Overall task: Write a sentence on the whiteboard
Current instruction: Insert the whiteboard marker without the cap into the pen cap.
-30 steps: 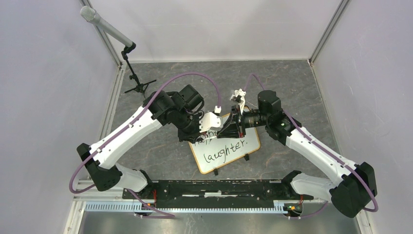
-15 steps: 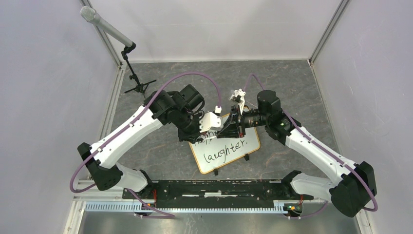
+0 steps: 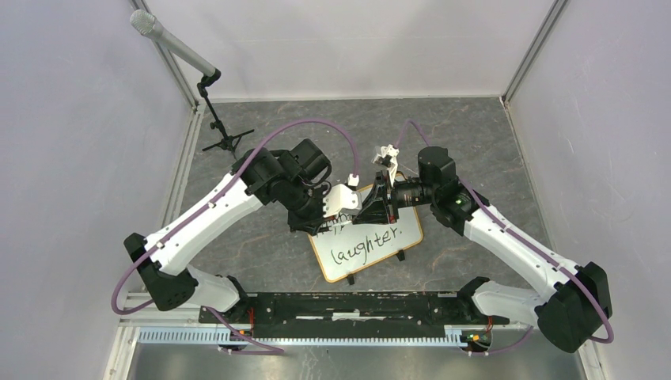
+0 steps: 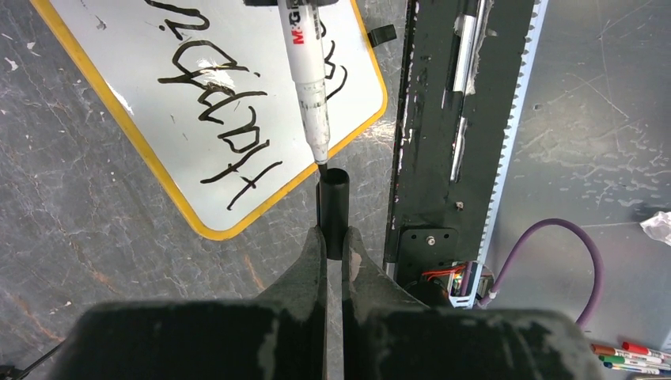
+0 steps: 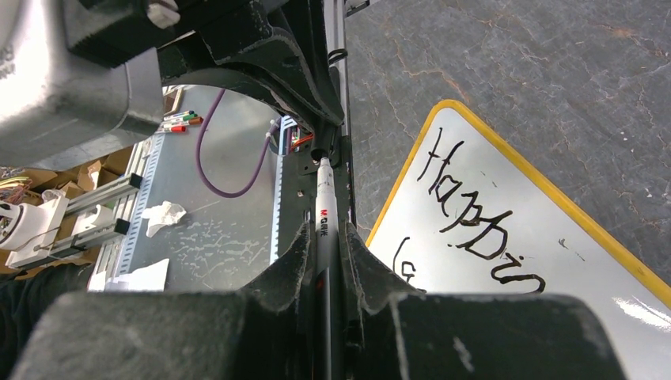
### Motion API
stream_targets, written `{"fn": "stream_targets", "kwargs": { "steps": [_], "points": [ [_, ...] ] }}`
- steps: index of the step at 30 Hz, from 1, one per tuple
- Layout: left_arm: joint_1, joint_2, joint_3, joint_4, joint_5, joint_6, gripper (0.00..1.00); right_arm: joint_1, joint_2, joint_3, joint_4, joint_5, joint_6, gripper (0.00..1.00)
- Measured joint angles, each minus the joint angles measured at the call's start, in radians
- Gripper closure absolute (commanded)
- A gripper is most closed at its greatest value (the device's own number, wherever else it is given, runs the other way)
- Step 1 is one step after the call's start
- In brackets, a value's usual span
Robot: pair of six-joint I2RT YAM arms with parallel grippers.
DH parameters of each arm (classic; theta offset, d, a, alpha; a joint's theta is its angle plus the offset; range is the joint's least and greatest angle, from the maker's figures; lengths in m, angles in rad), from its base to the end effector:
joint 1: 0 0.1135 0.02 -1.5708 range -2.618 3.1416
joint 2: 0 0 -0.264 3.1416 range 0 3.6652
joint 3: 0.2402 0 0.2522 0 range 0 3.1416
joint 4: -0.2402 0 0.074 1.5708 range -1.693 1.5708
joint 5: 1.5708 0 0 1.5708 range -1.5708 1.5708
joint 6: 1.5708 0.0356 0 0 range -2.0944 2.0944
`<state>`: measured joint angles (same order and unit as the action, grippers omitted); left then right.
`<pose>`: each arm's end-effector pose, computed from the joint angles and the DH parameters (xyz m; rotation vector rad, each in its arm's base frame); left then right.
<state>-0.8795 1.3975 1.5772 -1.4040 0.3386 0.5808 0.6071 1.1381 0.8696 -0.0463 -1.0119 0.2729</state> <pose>0.1447 -0.1934 0.3752 1.9299 2.0303 -0.5462 0.1879 0.1672 0.3173 -1.0589 1.7288 1.5245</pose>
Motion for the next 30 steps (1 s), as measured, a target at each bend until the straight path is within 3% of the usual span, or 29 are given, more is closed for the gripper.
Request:
{"fn": "stream_targets", "kwargs": {
  "steps": [30],
  "points": [
    [-0.052, 0.099, 0.109, -0.016, -0.019, -0.041, 0.98, 0.023, 0.028, 0.007, 0.006, 0.010, 0.003, 1.00]
  ]
}}
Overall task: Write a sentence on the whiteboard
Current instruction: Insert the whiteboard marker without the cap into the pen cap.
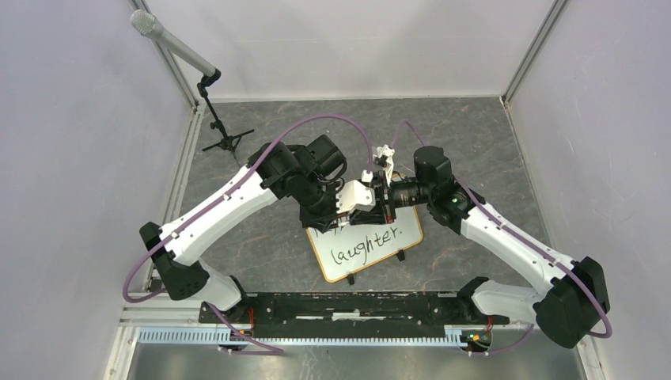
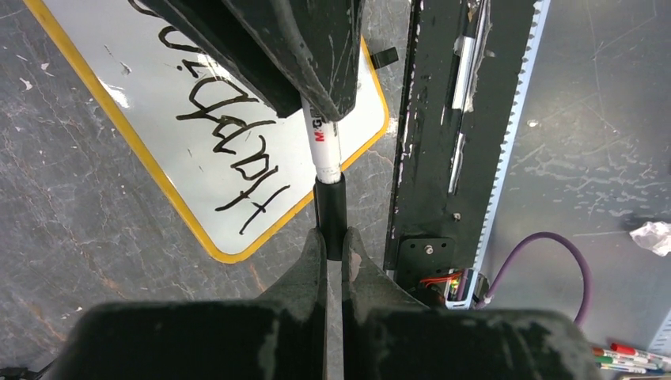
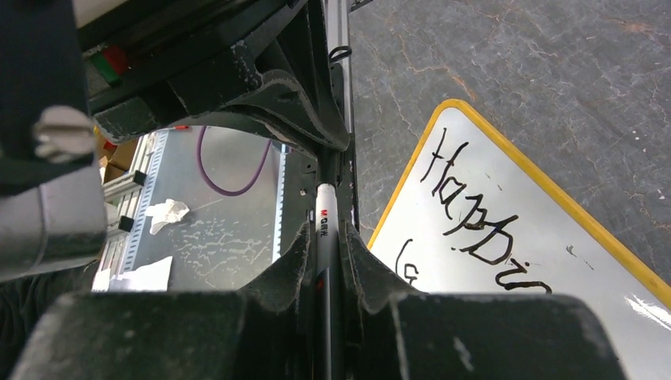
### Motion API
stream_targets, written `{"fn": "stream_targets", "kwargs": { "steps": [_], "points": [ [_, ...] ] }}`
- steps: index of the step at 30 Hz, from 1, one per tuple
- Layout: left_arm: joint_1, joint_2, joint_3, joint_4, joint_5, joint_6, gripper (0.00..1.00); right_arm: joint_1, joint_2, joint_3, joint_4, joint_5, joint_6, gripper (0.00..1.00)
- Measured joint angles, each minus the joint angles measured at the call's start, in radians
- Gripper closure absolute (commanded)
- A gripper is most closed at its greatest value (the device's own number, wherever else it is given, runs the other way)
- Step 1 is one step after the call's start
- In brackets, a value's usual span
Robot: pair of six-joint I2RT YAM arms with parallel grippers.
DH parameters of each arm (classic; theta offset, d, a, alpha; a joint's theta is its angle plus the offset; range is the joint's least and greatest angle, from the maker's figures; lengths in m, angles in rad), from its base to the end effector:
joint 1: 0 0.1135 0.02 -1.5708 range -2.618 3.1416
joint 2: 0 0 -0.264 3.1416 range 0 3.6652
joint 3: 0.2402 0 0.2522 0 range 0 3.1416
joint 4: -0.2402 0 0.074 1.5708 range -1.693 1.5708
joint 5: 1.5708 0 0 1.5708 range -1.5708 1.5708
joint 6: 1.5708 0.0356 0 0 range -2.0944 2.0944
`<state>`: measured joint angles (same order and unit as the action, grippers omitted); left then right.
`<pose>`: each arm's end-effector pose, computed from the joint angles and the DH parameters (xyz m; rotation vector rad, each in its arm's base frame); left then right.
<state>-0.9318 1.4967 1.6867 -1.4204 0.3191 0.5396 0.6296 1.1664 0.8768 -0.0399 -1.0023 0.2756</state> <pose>0.1495 -0.2199 0.3803 1.9514 2.0394 -0.5398 0.1894 0.1751 0.3136 -1.0701 1.7443 1.5344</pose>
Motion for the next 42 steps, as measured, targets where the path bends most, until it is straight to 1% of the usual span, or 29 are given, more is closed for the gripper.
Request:
{"fn": "stream_targets", "kwargs": {
  "steps": [11, 13, 14, 17, 19, 21, 22, 24, 26, 29, 32, 35, 39, 42],
  "points": [
    [-0.003, 0.002, 0.006, 0.058, -0.036, -0.103, 0.97, -0.005, 0.003, -0.002, 0.033, 0.006, 0.019, 1.00],
    [-0.007, 0.002, 0.006, 0.060, -0.047, -0.123, 0.94, -0.006, 0.006, -0.002, 0.036, 0.005, 0.021, 1.00],
    [-0.008, 0.002, 0.006, 0.061, -0.051, -0.127, 0.91, -0.007, 0.006, -0.003, 0.037, 0.006, 0.022, 1.00],
    [-0.008, 0.000, 0.006, 0.068, -0.061, -0.130, 0.75, -0.010, 0.005, -0.003, 0.038, 0.009, 0.017, 1.00],
    [-0.007, -0.009, 0.006, 0.088, -0.071, -0.130, 0.68, -0.018, 0.004, -0.003, 0.038, 0.008, 0.013, 1.00],
    [-0.005, -0.025, 0.006, 0.174, -0.050, -0.130, 0.60, -0.024, 0.004, 0.000, 0.040, 0.009, 0.008, 1.00],
    [0.004, -0.041, 0.006, 0.225, -0.031, -0.129, 0.53, -0.034, 0.004, 0.002, 0.039, 0.005, 0.008, 1.00],
    [0.023, -0.071, 0.005, 0.267, -0.003, -0.126, 0.43, -0.051, 0.004, 0.006, 0.041, -0.006, 0.010, 1.00],
    [0.073, -0.117, 0.005, 0.292, 0.043, -0.128, 0.35, -0.080, 0.003, 0.010, 0.052, -0.015, 0.019, 1.00],
    [0.179, -0.185, 0.005, 0.310, 0.116, -0.131, 0.29, -0.124, 0.002, 0.011, 0.092, -0.029, 0.056, 1.00],
    [0.272, -0.257, -0.020, 0.357, 0.169, -0.154, 0.27, -0.157, 0.002, 0.014, 0.162, -0.043, 0.131, 1.00],
    [0.304, -0.317, -0.083, 0.401, 0.197, -0.169, 0.25, -0.172, 0.002, 0.013, 0.278, -0.053, 0.251, 1.00],
    [0.303, -0.346, -0.159, 0.429, 0.206, -0.157, 0.24, -0.172, 0.002, -0.031, 0.514, -0.062, 0.473, 1.00],
    [0.272, -0.344, -0.196, 0.436, 0.169, -0.118, 0.26, -0.166, 0.002, -0.080, 0.624, -0.062, 0.597, 1.00]
  ]
}}
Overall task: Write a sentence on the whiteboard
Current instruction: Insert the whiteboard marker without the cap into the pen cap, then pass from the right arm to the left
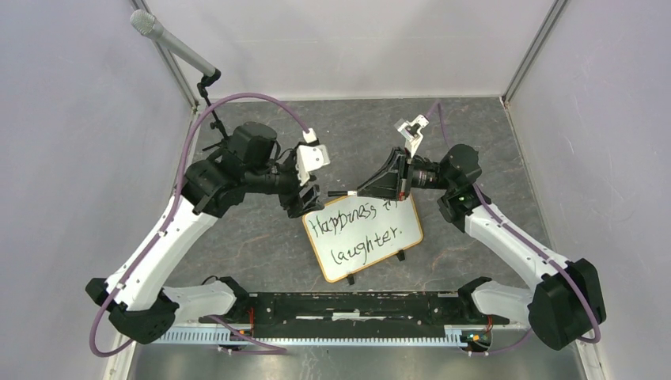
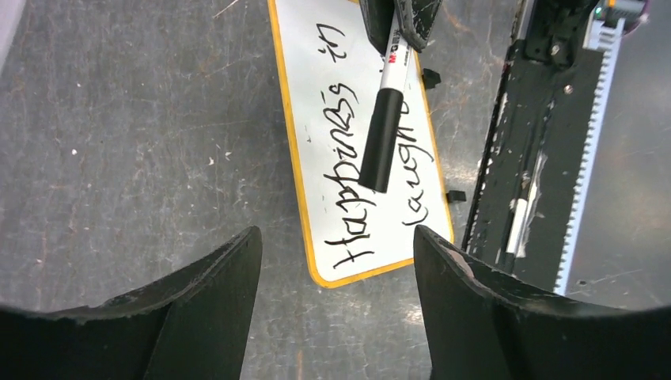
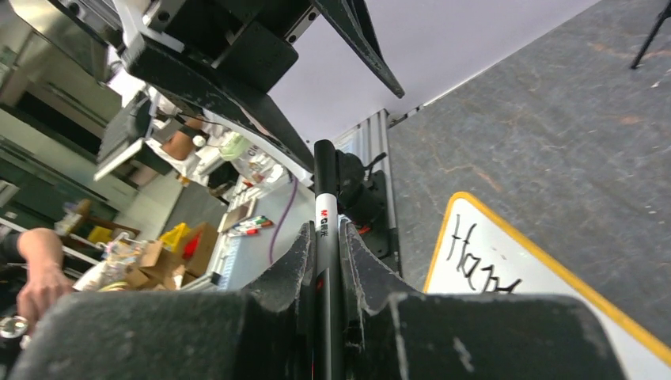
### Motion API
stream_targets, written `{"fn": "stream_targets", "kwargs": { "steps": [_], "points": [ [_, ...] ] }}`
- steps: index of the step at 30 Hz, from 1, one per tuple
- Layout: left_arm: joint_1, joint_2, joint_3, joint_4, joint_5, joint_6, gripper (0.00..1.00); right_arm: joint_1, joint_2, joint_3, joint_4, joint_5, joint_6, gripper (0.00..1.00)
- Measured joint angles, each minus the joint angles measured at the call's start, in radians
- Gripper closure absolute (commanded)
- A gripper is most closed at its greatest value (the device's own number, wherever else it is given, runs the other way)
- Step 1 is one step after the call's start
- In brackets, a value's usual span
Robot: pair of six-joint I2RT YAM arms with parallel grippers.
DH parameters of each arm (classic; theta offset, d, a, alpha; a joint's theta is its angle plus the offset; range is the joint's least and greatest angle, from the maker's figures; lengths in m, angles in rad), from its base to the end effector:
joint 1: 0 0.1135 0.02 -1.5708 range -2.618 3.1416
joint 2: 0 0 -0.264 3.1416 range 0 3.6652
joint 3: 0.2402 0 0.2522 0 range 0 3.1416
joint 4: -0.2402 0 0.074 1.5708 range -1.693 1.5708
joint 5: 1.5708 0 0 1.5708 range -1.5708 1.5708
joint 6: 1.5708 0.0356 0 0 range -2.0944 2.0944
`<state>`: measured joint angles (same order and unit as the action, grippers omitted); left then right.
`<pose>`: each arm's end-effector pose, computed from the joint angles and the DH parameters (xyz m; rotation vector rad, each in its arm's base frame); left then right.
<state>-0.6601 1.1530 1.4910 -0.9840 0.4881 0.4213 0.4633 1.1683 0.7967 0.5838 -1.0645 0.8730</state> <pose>0.1543 -0.1409 0.4291 1.3621 1.7400 -0.6724 0.2149 0.1422 0.3426 -0.7235 1.5973 1.7420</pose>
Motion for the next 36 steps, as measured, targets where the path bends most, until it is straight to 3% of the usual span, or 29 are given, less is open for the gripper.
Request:
{"fn": "stream_targets", "kwargs": {
  "steps": [9, 16, 23, 36],
  "points": [
    [-0.116, 0.018, 0.000, 0.013, -0.148, 0.141, 0.35, 0.033, 0.000, -0.022, 0.043, 0.003, 0.081, 1.00],
    [-0.203, 0.072, 0.016, 0.005, -0.208, 0.180, 0.74, 0.046, 0.000, -0.027, 0.044, 0.016, 0.083, 1.00],
    [-0.236, 0.087, 0.029, -0.026, -0.222, 0.186, 0.96, 0.047, 0.000, -0.031, 0.044, 0.028, 0.080, 1.00],
    [-0.288, 0.175, 0.121, -0.138, -0.304, 0.155, 0.98, 0.047, 0.004, -0.042, 0.034, 0.020, 0.074, 1.00]
  ]
}}
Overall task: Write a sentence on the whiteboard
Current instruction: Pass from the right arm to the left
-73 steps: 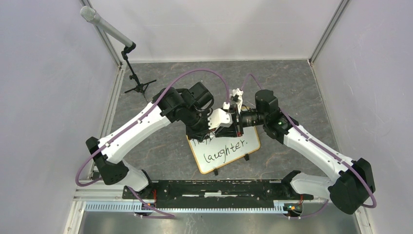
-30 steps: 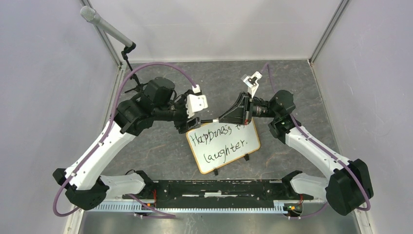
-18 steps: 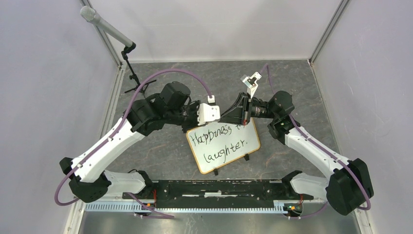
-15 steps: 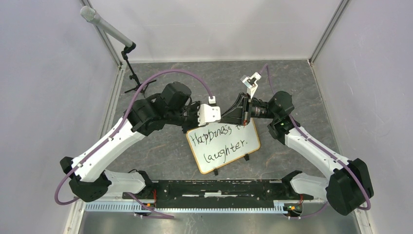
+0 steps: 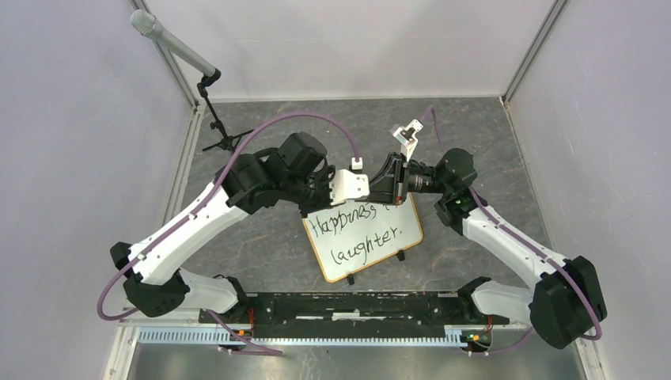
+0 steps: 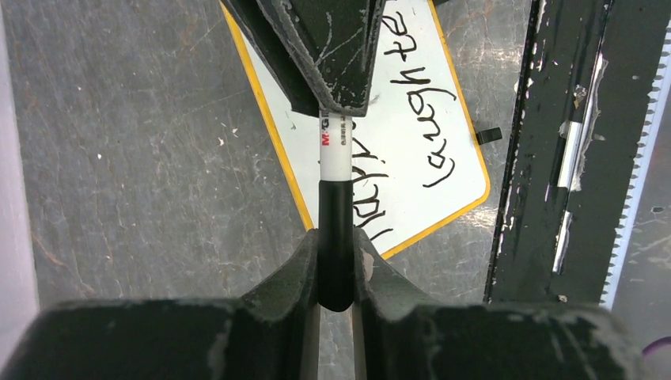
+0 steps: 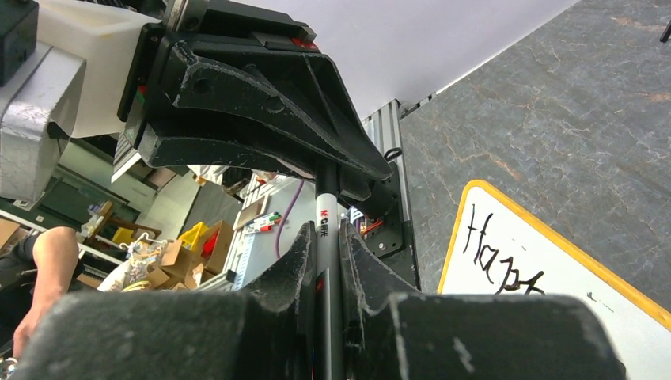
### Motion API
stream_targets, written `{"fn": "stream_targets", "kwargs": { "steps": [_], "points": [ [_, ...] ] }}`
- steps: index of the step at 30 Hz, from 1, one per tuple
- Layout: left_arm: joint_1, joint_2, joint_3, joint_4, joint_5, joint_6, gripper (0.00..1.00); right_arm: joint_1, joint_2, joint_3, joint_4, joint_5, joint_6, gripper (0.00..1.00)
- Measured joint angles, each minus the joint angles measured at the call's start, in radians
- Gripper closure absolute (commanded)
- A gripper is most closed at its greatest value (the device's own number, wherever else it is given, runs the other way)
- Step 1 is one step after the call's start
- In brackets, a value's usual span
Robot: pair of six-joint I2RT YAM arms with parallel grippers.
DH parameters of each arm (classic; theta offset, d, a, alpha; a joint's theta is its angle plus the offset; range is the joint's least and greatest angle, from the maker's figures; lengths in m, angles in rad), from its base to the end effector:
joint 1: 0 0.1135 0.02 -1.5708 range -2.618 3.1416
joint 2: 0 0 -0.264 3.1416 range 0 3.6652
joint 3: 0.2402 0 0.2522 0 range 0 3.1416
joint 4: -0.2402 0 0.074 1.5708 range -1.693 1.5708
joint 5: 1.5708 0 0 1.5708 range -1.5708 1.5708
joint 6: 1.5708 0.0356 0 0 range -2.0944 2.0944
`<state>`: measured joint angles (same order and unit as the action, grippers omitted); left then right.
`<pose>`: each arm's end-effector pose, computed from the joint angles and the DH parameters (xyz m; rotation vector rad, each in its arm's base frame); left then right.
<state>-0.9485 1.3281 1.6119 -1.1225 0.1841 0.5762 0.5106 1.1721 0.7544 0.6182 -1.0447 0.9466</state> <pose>0.1391 -0.2051 0.4149 1.7381 1.6957 -0.3923 0.2081 0.1519 0.3306 -0.6896 1.6509 1.8200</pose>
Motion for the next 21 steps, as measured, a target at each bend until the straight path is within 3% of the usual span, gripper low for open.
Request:
{"fn": "stream_targets", "kwargs": {
  "steps": [21],
  "points": [
    [-0.040, 0.085, 0.116, -0.157, -0.036, -0.085, 0.98, 0.030, 0.021, -0.023, 0.055, -0.014, 0.024, 1.00]
  ]
}}
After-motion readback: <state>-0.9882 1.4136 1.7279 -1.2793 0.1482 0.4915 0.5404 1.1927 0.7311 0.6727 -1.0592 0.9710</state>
